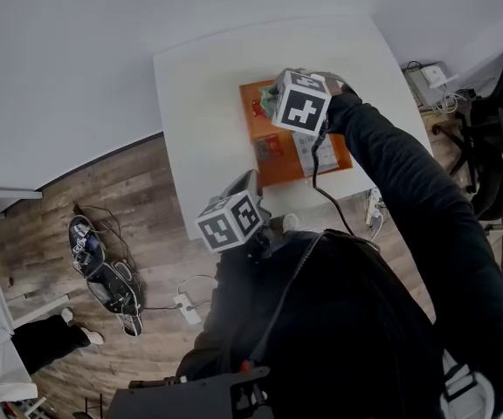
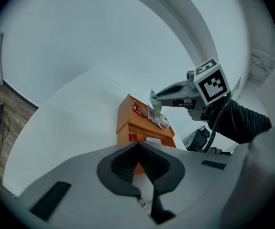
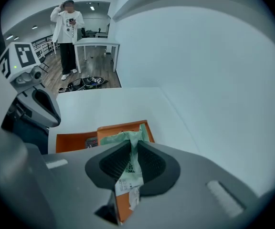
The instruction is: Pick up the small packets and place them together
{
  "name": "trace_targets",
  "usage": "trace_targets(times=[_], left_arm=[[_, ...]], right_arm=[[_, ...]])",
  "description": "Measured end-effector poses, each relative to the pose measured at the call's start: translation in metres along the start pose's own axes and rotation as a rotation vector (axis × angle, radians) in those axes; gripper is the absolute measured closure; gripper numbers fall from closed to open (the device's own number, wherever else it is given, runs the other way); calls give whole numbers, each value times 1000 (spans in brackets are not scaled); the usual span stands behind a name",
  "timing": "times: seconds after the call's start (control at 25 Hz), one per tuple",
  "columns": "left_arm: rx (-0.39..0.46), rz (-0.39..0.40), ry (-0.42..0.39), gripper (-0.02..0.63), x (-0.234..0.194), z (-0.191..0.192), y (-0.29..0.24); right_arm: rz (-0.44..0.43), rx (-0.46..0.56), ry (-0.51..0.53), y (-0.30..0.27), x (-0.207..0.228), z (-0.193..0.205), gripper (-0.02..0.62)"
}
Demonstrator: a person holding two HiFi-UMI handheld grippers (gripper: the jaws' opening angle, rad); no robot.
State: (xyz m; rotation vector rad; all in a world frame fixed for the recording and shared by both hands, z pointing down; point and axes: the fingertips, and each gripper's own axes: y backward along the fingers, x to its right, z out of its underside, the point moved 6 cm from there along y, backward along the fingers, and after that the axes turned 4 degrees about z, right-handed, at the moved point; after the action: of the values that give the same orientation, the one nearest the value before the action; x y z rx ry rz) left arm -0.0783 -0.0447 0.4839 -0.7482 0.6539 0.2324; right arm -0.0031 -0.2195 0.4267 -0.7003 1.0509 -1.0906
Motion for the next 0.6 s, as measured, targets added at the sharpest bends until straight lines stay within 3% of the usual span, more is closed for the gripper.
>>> trace_targets(times=[0.6], left_arm=[[8,-7,13,607,-3,-2,1]], right_arm=[[-26,-73,20,-29,0,-6,531]])
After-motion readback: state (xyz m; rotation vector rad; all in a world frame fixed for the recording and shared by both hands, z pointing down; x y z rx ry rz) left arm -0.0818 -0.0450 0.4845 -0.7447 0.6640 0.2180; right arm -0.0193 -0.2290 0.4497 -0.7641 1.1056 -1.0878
